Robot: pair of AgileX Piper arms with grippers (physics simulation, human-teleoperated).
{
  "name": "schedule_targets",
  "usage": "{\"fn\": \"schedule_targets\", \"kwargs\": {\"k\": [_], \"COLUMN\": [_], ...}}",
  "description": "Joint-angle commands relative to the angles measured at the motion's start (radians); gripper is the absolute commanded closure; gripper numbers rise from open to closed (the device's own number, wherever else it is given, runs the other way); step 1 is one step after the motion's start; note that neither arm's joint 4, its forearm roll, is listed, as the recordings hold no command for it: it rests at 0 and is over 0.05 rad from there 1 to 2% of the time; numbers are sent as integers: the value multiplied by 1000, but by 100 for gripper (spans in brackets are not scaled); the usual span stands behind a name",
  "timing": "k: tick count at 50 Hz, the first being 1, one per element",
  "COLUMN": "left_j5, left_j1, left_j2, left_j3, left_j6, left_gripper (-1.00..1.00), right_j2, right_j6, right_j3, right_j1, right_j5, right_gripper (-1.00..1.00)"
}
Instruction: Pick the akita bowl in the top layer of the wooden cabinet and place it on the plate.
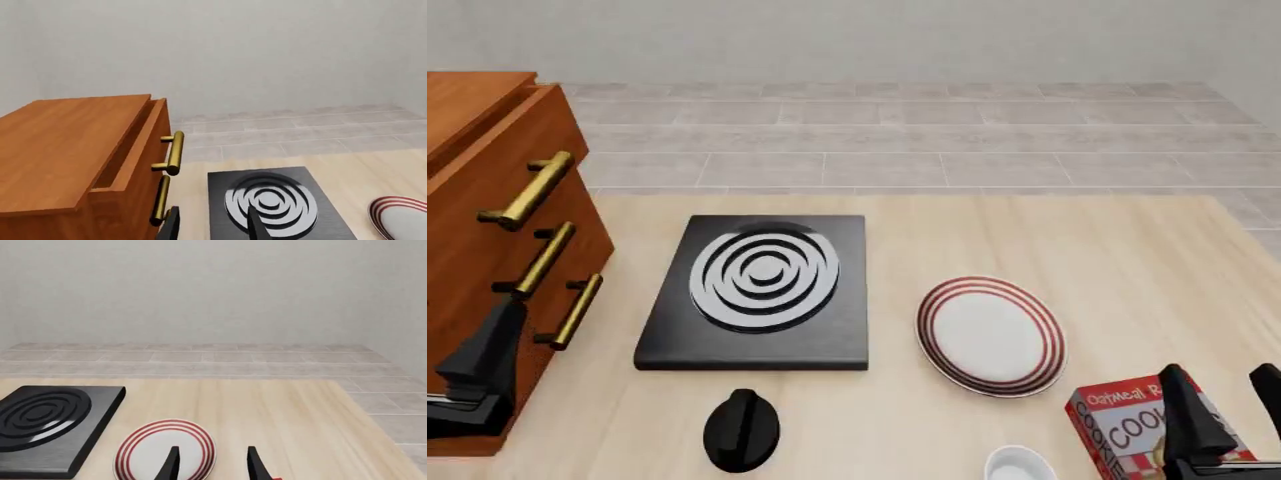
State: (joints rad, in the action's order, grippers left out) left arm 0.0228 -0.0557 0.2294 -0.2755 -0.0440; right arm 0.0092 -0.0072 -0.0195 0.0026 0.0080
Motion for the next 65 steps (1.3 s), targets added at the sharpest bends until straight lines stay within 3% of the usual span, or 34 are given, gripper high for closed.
{"fn": "schedule_targets", "kwargs": {"k": [1, 9, 50, 65], "left_j5": [27, 37, 143, 168], "left_j1": [-9, 7, -12, 42], "left_j2": [50, 96, 218, 333], "left_j3": [-90, -131, -373, -465], "left_j6": [-14, 0, -86, -129], "left_gripper": [-100, -100, -100, -100], "right_j2": [1, -4, -7, -9], "right_j6": [0, -2, -15, -15], "right_j3": [0, -1, -3, -3], "right_j1": [3, 5, 11, 10], "right_j5": [1, 5, 8, 8], "right_gripper": [-100, -100, -100, -100]}}
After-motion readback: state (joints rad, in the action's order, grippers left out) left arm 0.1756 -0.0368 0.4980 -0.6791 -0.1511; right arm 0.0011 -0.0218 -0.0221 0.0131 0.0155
